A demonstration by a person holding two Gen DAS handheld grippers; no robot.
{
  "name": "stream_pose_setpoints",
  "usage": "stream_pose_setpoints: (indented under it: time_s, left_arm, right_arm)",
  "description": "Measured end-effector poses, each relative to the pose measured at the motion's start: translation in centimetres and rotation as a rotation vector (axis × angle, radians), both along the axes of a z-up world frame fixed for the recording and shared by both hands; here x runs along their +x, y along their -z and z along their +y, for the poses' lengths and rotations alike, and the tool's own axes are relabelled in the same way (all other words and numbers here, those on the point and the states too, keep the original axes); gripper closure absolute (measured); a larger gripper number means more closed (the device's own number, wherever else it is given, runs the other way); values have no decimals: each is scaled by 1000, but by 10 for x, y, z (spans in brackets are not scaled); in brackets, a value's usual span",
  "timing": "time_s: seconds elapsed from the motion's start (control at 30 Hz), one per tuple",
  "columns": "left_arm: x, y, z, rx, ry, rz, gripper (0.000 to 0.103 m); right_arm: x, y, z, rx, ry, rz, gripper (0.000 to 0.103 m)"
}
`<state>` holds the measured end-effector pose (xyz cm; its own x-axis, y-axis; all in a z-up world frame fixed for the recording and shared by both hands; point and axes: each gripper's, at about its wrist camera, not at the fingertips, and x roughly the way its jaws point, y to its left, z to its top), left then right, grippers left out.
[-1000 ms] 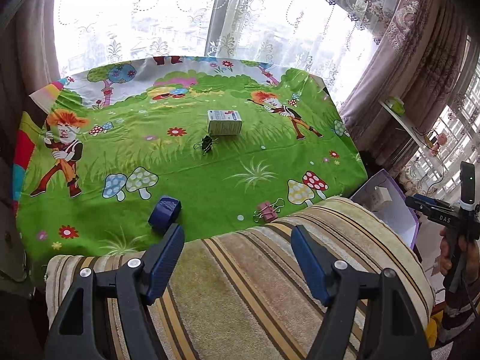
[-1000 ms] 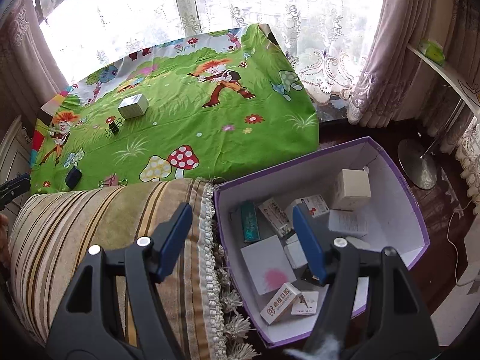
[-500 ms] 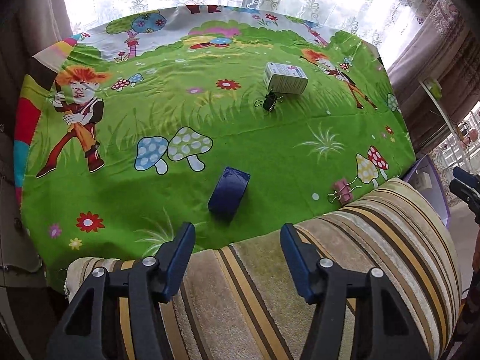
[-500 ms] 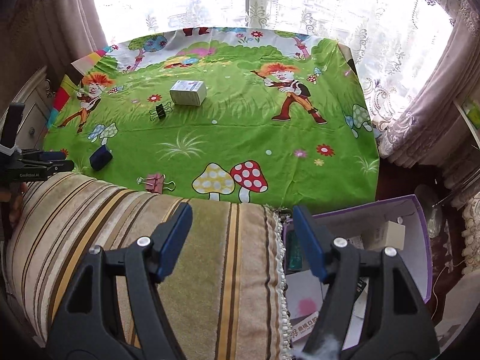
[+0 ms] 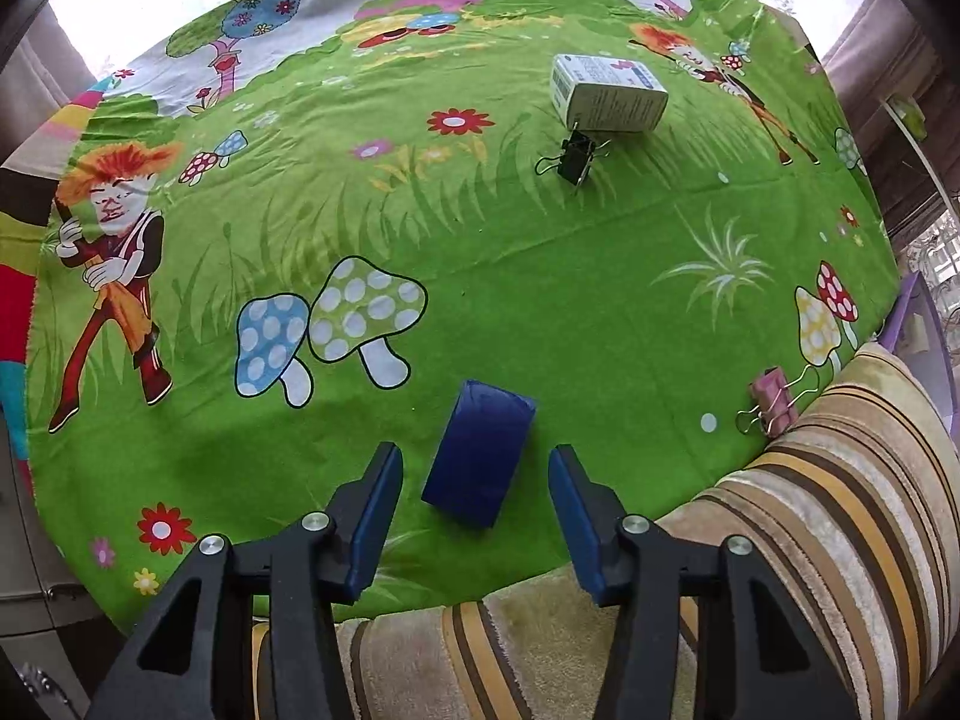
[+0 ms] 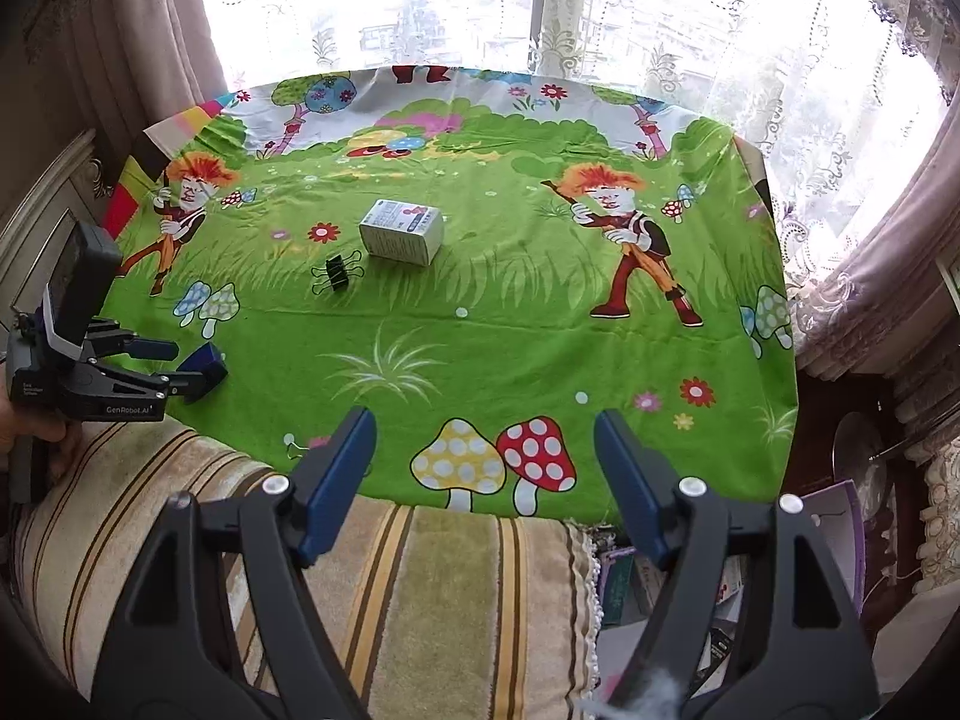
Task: Organize rigid objects
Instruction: 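Grasp the navy blue small box with the left tool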
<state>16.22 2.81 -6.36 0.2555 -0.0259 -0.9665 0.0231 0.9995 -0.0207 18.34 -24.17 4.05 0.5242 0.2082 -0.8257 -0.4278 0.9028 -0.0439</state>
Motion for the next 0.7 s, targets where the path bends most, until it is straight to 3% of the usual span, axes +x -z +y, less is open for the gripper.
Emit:
stream_pose_setpoints:
  time_s: [0.13, 0.3, 0.37, 0.5, 0.7]
  left_arm:
    - [5, 5, 1, -17, 1, 16, 59]
    - [8, 16, 3, -22, -1, 53, 74]
    - [6, 17, 3, -23, 0, 50, 75]
    - [4, 7, 3, -17, -22, 0, 75]
    - [-6, -25, 5, -134, -108, -124, 75]
  right_arm:
    - [18, -3, 23, -3, -20, -19, 23]
    - [35, 3, 51, 0, -37, -13, 21]
    - [43, 8, 59, 13, -36, -6, 21]
    - [65, 19, 71, 60, 3, 24, 21]
    - [94, 32, 89, 122, 62, 68, 21]
